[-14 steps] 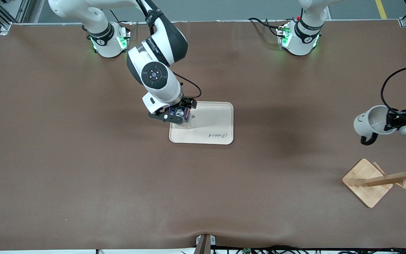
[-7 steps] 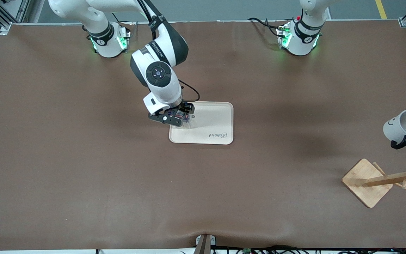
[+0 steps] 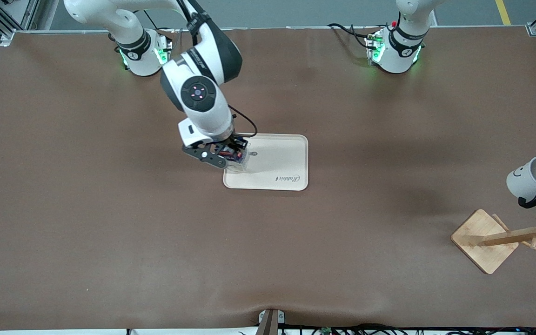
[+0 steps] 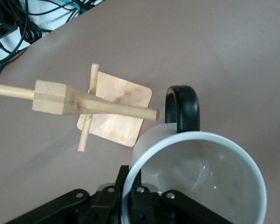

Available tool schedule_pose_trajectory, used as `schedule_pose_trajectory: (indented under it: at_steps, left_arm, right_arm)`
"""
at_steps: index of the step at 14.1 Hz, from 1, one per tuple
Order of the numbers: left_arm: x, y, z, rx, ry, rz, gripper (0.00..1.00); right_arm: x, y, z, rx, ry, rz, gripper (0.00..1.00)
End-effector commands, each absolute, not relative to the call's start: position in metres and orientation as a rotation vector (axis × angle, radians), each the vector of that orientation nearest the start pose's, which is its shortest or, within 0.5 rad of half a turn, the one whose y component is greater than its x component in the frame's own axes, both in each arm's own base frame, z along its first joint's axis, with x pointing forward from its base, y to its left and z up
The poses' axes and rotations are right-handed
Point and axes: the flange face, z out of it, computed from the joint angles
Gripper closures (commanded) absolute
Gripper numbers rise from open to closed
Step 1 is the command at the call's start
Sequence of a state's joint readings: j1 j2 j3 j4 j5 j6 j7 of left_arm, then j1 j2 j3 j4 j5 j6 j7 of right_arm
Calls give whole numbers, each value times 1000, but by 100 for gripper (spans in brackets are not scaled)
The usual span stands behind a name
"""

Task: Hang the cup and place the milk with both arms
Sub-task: 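Lift the mug toward the wooden stand while the right gripper grasps the milk, then hang the mug handle on the stand while the right gripper carries the milk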

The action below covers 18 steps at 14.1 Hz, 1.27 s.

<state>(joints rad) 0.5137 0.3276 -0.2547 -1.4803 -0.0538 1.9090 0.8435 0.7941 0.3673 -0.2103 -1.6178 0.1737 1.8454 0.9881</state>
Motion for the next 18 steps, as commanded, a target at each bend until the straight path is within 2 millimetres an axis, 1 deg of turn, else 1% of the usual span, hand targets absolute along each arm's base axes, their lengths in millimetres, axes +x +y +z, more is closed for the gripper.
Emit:
schedule_pose_trajectory:
  at_steps: [1, 2, 4, 5, 6, 7, 8, 9, 10, 11, 12, 13, 14, 15, 16, 17, 18]
  left_arm:
    - [649, 210, 503, -3112, 843, -346, 100]
    - [650, 215, 498, -3115, 846, -344, 100]
    - [657, 221, 499, -3101, 873, -366, 100]
    - [657, 222, 501, -3098, 873, -371, 100]
    - [657, 224, 496, -3104, 871, -365, 100]
    - [656, 233, 493, -3111, 850, -366, 100]
    - [659, 239, 489, -3115, 839, -373, 100]
    - [661, 241, 487, -3117, 837, -376, 100]
    - [663, 240, 486, -3123, 824, -377, 94]
    - [664, 235, 487, -3135, 803, -380, 68]
    - [665, 230, 489, -3157, 756, -390, 15]
    - [665, 228, 493, -3165, 727, -392, 0]
    - [664, 224, 500, -3169, 688, -400, 0]
    - [663, 222, 501, -3189, 629, -396, 0]
    - [664, 212, 505, -3202, 614, -398, 0]
    - [663, 204, 511, -3204, 612, -401, 0]
    - [662, 202, 514, -3210, 587, -398, 0]
  right_arm:
    - [557, 322, 454, -3082, 771, 330, 100]
    - [566, 298, 464, -3092, 729, 354, 100]
    - [583, 249, 476, -3095, 745, 416, 100]
    - [590, 223, 477, -3101, 728, 448, 100]
    - [598, 194, 477, -3106, 678, 464, 100]
    - [605, 169, 477, -3102, 610, 481, 100]
    - [606, 157, 477, -3105, 562, 495, 100]
    - [608, 144, 476, -3113, 549, 514, 100]
    - [610, 124, 477, -3120, 519, 536, 100]
    - [612, 107, 478, -3145, 377, 535, 100]
    - [617, 90, 477, -3130, 264, 516, 100]
    - [623, 69, 477, -3114, 266, 483, 100]
    - [625, 59, 478, -3103, 259, 450, 100]
    - [625, 44, 475, -3092, 230, 449, 100]
    - [623, 32, 466, -3084, 164, 446, 100]
    - [617, 16, 459, -3074, 137, 409, 100]
    - [610, 4, 448, -3069, 126, 358, 100]
